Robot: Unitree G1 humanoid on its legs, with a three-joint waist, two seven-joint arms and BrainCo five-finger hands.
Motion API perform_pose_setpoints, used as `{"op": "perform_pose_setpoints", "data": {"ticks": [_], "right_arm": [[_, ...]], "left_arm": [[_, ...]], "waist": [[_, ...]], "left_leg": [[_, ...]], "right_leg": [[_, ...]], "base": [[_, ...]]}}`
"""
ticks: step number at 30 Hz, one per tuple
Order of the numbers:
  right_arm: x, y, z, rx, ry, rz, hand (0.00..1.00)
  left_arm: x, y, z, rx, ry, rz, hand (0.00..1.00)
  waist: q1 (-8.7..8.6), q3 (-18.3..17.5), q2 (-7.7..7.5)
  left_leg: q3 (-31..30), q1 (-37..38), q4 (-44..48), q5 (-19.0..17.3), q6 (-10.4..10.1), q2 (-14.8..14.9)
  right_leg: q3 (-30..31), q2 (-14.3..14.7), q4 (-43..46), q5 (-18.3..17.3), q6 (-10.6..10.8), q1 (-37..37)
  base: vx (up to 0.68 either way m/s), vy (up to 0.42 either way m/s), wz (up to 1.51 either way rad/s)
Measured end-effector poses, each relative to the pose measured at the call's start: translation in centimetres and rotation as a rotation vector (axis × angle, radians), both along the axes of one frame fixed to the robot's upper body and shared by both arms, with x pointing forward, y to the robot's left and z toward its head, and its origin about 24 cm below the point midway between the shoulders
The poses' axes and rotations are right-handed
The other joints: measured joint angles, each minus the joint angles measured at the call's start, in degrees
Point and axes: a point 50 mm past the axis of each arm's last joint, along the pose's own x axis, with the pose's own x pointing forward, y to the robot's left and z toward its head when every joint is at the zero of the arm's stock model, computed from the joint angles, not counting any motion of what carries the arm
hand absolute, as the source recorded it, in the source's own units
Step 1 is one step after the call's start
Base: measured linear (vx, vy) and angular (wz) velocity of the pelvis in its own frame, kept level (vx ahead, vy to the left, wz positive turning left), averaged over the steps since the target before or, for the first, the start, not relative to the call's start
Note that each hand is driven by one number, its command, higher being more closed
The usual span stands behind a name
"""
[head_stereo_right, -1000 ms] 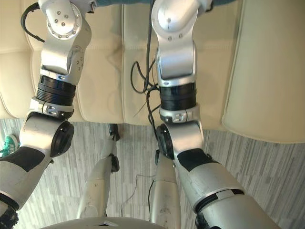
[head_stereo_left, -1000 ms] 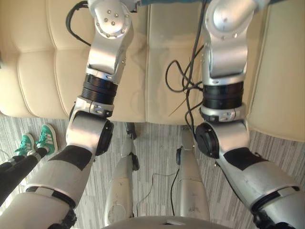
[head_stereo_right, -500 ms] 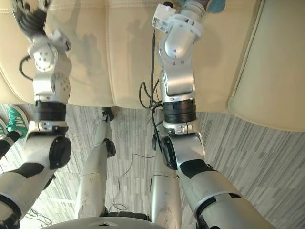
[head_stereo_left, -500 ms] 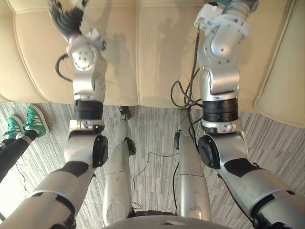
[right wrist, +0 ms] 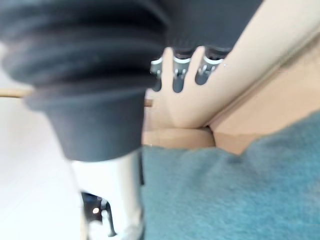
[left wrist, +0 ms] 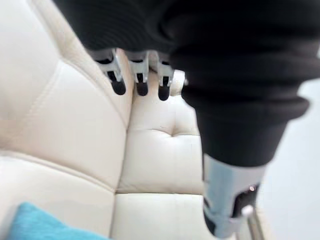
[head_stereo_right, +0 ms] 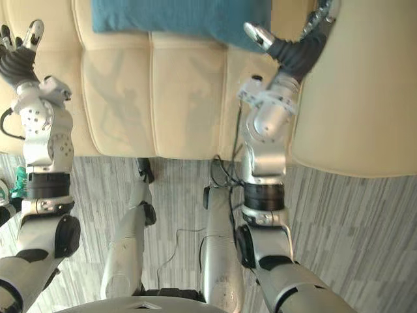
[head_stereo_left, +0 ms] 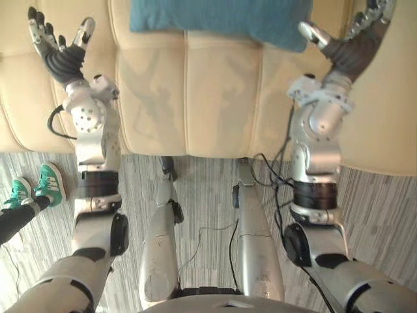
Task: Pick up cushions and gather them together orderly.
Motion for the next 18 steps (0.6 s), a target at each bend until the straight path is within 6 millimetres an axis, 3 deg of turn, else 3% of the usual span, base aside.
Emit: {"op": "perform_pose_setpoints", "data": {"ticks": [5, 7, 8, 9, 10, 12, 14, 16, 18], "right_arm": [[-2.2, -2.3, -7.1, -0.053, 0.211, 0.003, 0.00], [-3.5, -2.6, -11.8, -0.048, 0.387, 0.043, 0.00], [-4.0, -2.6, -13.3, -0.038, 0.440, 0.061, 0.00], [-4.7, -2.3, -16.7, -0.026, 0.568, 0.095, 0.00], [-5.0, -2.2, -18.3, -0.018, 0.635, 0.109, 0.00], [-6.7, -1.3, -25.9, 0.037, 0.951, 0.164, 0.00], [-8.4, -0.6, -30.2, 0.052, 1.148, 0.178, 0.00], [-11.8, 0.7, -36.0, 0.112, 1.434, 0.212, 0.00], [-13.6, 1.1, -38.2, 0.183, 1.553, 0.215, 0.00]], "left_arm": [[-2.7, 2.0, -7.7, 0.045, 0.188, -0.004, 0.00], [-4.9, 2.2, -13.5, -0.027, 0.352, -0.031, 0.00], [-5.8, 2.2, -15.4, -0.066, 0.404, -0.036, 0.00], [-7.6, 2.1, -19.3, -0.146, 0.522, -0.041, 0.00], [-8.4, 2.0, -21.0, -0.175, 0.583, -0.041, 0.00], [-12.2, 1.0, -27.9, -0.279, 0.857, -0.053, 0.00], [-14.9, -0.2, -31.7, -0.329, 1.036, -0.070, 0.00], [-19.2, -1.8, -36.3, -0.426, 1.282, -0.093, 0.00], [-21.0, -2.4, -37.9, -0.480, 1.373, -0.090, 0.00]], "waist": [[-0.24, -0.08, -0.15], [-0.09, -0.58, -1.04], [-0.11, -1.36, -1.61], [0.00, -4.17, -2.83], [0.14, -5.37, -3.44], [0.53, -9.07, -5.58], [0.57, -11.80, -6.00], [0.97, -16.01, -5.97], [1.10, -17.56, -5.83]], "left_leg": [[-1.15, 6.75, 6.15, -4.96, -0.25, 1.15], [-1.14, 11.93, 10.34, -8.79, -0.40, 1.62], [-1.07, 13.19, 11.41, -10.03, -0.36, 1.70], [-0.77, 14.87, 12.92, -12.05, -0.21, 2.16], [-0.65, 15.87, 13.27, -12.68, -0.15, 2.34], [0.04, 20.88, 15.39, -15.84, -0.21, 3.29], [0.51, 23.24, 15.92, -17.22, -0.19, 3.45], [2.04, 26.52, 15.37, -18.16, -0.53, 3.53], [2.72, 28.52, 14.40, -18.44, -0.56, 3.61]], "right_leg": [[-1.42, 0.21, 0.57, -1.98, 0.13, 9.74], [-1.52, 0.39, 1.37, -3.91, 0.14, 16.26], [-1.48, 0.39, 1.50, -4.42, 0.25, 17.87], [-1.48, 0.63, 1.02, -5.33, 0.44, 20.25], [-1.46, 0.78, 0.47, -5.66, 0.13, 21.50], [-1.42, 1.37, -1.74, -5.68, 0.04, 27.99], [-1.31, 1.37, -3.85, -5.55, -0.06, 31.22], [-1.26, 1.05, -8.21, -4.48, -0.32, 35.58], [-1.19, 1.02, -10.41, -3.72, -0.34, 38.16]], "base": [[0.06, -0.054, -0.02], [0.12, -0.031, -0.13], [0.17, 0.021, -0.17], [0.14, 0.034, -0.16], [0.14, 0.038, -0.20], [0.12, 0.047, -0.22], [0.10, 0.078, -0.17], [0.12, 0.097, -0.23], [0.09, 0.047, -0.16]]}}
